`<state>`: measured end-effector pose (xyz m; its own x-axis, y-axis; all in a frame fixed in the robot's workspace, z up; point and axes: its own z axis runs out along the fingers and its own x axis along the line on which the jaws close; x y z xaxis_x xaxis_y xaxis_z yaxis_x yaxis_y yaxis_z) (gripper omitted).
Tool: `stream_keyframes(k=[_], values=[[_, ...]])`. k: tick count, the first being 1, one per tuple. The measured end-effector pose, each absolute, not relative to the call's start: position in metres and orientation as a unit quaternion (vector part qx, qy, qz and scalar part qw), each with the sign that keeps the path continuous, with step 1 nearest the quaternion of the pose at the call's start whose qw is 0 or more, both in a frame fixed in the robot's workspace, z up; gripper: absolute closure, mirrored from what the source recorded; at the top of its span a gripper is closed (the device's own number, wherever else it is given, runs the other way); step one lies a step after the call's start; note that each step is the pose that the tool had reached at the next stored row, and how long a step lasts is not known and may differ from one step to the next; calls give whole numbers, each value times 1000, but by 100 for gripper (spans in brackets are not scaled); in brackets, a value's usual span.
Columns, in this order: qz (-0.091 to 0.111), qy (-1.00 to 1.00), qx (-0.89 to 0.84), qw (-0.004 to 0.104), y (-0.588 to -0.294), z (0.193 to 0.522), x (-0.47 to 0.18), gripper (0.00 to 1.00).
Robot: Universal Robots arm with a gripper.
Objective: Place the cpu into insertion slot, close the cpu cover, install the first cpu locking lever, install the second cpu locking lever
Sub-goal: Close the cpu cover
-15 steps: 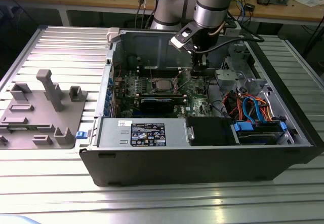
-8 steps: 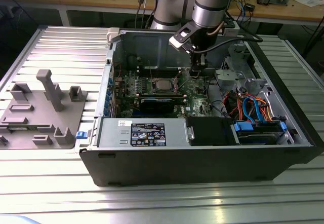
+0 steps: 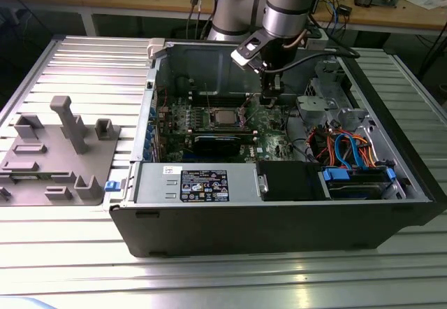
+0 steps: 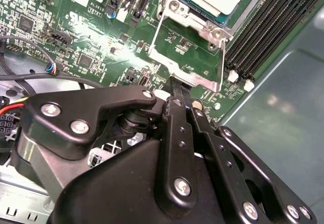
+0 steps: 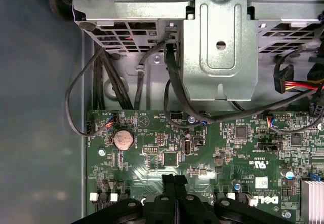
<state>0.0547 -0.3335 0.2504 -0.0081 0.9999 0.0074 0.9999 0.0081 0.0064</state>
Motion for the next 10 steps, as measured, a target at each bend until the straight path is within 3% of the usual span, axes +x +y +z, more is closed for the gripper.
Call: stream_keyframes(k=[10], values=[[-5, -710, -704, 0, -333, 250, 51, 89]])
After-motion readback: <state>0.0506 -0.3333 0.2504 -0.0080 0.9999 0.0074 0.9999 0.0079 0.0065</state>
